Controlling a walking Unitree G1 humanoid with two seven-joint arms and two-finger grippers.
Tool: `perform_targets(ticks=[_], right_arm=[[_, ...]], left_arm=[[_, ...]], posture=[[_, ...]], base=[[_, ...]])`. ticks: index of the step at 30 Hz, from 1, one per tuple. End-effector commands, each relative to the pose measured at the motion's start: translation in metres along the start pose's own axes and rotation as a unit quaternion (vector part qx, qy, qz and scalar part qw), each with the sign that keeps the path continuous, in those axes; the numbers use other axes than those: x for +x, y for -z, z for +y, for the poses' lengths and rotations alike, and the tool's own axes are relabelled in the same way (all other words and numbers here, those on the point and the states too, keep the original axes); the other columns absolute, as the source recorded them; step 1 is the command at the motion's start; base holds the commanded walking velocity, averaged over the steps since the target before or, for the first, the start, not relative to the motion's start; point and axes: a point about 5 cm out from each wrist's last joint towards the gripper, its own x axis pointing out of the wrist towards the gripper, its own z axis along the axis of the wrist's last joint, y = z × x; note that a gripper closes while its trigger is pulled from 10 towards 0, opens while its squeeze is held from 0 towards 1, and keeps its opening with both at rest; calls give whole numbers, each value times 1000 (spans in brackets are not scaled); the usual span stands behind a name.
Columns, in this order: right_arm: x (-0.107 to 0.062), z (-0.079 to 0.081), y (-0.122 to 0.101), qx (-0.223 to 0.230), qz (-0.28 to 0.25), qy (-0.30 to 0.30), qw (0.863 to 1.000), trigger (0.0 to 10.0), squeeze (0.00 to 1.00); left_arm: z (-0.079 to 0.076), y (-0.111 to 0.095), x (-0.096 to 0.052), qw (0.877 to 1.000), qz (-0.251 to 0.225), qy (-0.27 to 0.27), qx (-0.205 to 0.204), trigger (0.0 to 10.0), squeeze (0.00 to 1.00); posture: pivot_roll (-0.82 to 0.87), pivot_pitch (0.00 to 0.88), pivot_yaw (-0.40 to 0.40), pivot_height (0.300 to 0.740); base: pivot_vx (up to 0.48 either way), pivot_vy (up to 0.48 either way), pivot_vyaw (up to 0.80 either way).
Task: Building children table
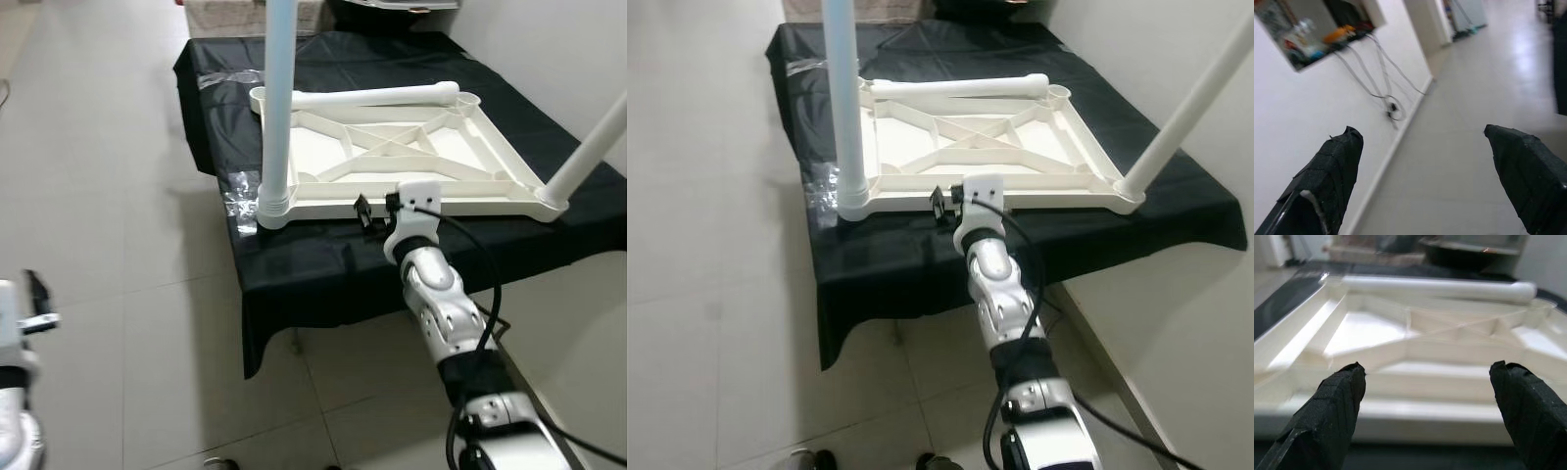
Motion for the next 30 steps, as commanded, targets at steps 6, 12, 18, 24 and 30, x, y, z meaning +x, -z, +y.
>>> perform_targets(ticks=[6,12,18,24,30], right_arm=[[15,-19,-7,-1,-10,49,999,10000,0],[23,-37,-14,-1,-19,93,995,10000,0],[29,-47,-21,8,-23,120,993,10000,0],[28,-36,-14,8,-21,99,995,10000,0],[28,-29,-10,8,-23,88,996,10000,0]], left_arm=[[14,-4,14,999,-13,-29,18,10000,0],[23,-5,24,999,-17,-42,21,10000,0],[29,-4,33,999,-21,-42,25,10000,0],[15,0,28,1000,-15,-19,12,10000,0],[13,1,27,1000,-9,-17,-1,10000,0]], posture=[[110,134,-76,740],[109,123,-70,740],[109,117,-69,740],[103,111,-67,740],[98,107,-67,740]], base=[[0,0,0],[162,0,0],[280,0,0],[301,0,0],[309,0,0]])
